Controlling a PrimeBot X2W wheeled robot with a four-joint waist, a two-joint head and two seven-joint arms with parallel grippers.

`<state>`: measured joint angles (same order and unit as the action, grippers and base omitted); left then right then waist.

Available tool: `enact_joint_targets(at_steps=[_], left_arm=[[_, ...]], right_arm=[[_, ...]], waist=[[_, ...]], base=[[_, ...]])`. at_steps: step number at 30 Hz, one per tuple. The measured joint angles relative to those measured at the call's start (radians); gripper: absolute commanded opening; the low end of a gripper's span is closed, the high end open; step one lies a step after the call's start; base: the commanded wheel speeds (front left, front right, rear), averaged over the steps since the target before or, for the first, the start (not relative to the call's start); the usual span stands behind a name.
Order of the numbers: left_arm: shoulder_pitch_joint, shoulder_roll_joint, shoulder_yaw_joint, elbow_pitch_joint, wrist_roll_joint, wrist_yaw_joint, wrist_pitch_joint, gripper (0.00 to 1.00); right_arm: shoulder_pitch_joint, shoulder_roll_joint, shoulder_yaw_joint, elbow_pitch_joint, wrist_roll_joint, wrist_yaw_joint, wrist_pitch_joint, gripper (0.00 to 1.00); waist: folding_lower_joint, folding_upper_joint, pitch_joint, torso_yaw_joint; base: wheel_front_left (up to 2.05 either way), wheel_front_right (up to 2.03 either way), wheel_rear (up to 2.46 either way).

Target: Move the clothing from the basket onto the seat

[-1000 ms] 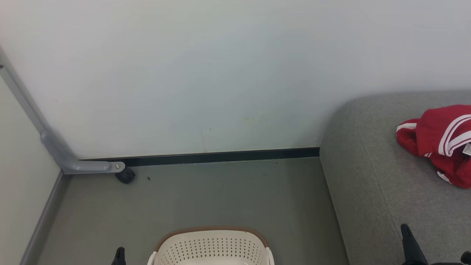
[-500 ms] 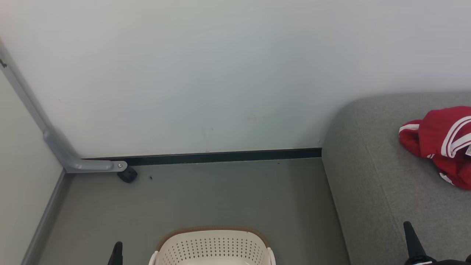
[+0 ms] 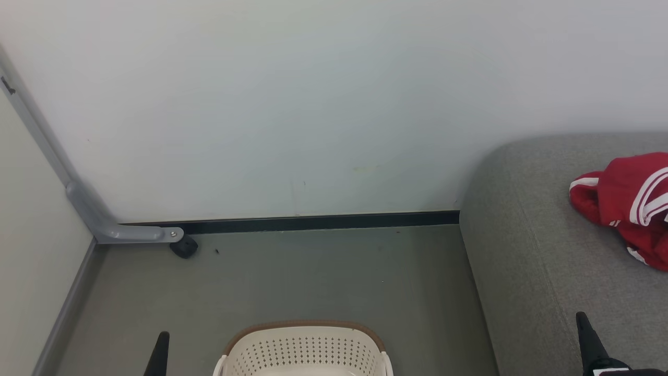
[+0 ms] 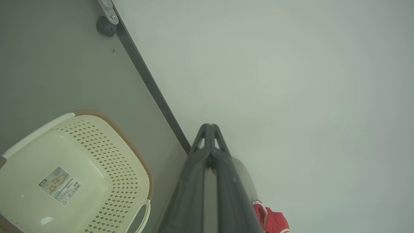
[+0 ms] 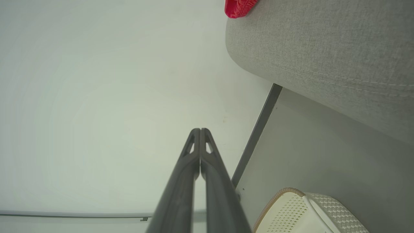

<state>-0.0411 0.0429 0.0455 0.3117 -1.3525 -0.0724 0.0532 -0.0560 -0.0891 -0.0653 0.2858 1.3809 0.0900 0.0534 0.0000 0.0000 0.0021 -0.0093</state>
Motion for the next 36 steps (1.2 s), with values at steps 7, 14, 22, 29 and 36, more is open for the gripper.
enact_joint_targets(at_steps=[7,14,22,29,36], left_arm=[[-0.018,-0.001,0.015,-0.002,-0.095,-0.026,0.025,0.0],[-0.02,-0.002,0.033,-0.003,-0.189,-0.043,0.045,0.0],[-0.036,-0.003,0.041,-0.004,-0.247,-0.051,0.06,0.0],[-0.036,-0.004,0.041,-0.004,-0.247,-0.051,0.06,0.0],[-0.036,-0.004,0.041,-0.004,-0.247,-0.051,0.06,0.0]], right_arm=[[-0.005,0.018,-0.028,0.009,0.086,0.012,0.026,0.0],[-0.019,0.036,-0.056,0.013,0.166,0.022,0.048,0.0],[-0.021,0.046,-0.071,0.015,0.212,0.025,0.06,0.0],[-0.021,0.046,-0.072,0.015,0.212,0.025,0.06,0.0],[-0.021,0.046,-0.072,0.015,0.212,0.025,0.06,0.0]], waist=[[0.0,0.0,0.0,0.004],[0.0,0.0,0.0,0.008],[0.0,0.0,0.0,0.009],[0.0,0.0,0.0,0.009],[0.0,0.0,0.0,0.009]], base=[[0.0,0.0,0.0],[0.0,0.0,0.0],[0.0,0.0,0.0],[0.0,0.0,0.0],[0.0,0.0,0.0]])
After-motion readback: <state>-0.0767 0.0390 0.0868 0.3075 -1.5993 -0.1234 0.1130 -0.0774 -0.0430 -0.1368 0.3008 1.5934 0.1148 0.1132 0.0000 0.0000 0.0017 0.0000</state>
